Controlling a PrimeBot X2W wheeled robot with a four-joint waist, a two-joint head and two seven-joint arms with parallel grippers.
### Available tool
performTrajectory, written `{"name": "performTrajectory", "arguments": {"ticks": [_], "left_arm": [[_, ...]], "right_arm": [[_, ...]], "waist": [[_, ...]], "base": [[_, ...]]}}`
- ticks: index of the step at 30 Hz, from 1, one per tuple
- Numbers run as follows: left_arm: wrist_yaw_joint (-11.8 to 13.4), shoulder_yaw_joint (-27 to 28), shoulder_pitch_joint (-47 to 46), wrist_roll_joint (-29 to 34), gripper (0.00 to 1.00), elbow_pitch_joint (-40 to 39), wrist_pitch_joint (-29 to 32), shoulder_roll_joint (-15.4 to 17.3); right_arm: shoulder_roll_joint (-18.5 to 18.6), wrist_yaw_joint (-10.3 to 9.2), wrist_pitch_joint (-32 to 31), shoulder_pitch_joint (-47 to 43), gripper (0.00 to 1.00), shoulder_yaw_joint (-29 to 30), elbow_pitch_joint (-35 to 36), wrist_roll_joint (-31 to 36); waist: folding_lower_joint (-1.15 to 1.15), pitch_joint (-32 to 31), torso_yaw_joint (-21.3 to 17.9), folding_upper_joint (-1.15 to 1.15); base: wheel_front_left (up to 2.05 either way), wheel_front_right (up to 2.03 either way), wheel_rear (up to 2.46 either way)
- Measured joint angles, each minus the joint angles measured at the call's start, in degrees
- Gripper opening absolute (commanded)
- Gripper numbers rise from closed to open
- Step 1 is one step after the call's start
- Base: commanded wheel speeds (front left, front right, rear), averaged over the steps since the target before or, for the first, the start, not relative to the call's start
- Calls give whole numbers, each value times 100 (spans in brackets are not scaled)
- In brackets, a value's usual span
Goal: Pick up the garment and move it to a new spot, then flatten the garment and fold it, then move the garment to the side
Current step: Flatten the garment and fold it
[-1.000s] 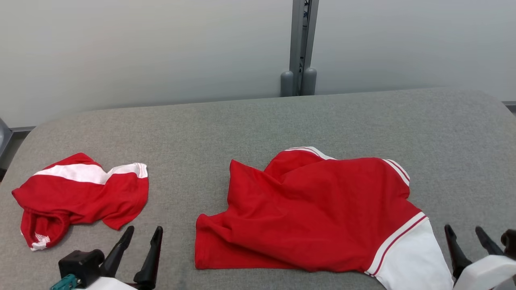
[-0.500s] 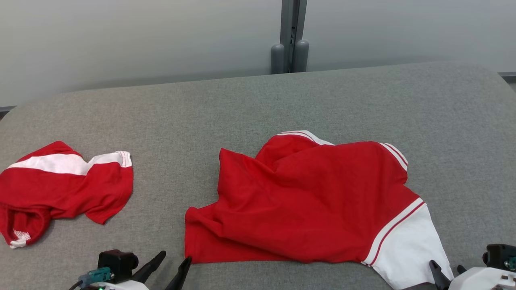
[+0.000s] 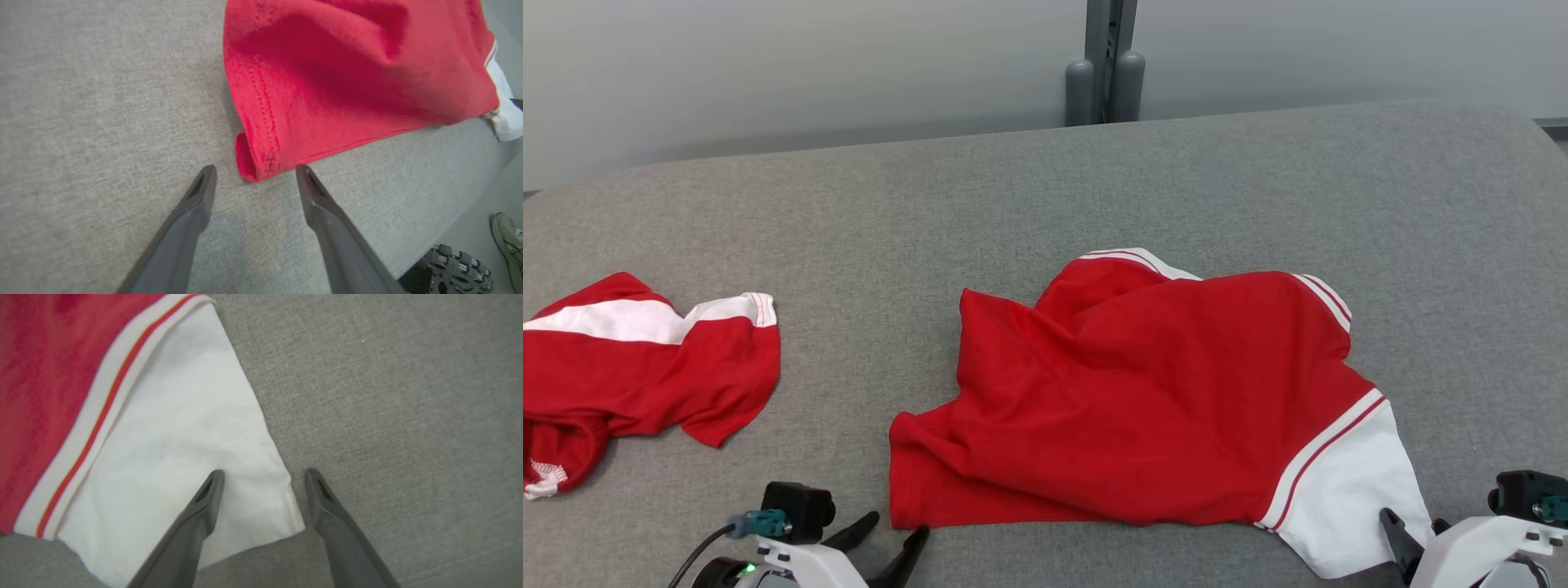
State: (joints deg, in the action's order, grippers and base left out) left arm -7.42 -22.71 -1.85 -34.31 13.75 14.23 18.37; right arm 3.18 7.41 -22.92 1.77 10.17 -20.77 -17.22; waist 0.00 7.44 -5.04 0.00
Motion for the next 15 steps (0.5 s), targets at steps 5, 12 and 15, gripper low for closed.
{"name": "performTrajectory", "arguments": {"ticks": [5,12,15], "left_arm": [[-2,-246,-247,-92,100,272,-23,10],[-3,-437,-399,-271,0,470,-260,96],[-3,-469,-398,-323,0,445,-397,133]], "right_arm": [[10,0,77,107,42,-101,-75,-25],[-1,7,213,146,0,-253,-162,-92],[-2,5,335,138,0,-258,-144,-100]], "waist": [[0,75,-32,0],[0,91,-50,0],[0,38,-50,0]], "base": [[0,0,0],[0,0,0],[0,0,0]]}}
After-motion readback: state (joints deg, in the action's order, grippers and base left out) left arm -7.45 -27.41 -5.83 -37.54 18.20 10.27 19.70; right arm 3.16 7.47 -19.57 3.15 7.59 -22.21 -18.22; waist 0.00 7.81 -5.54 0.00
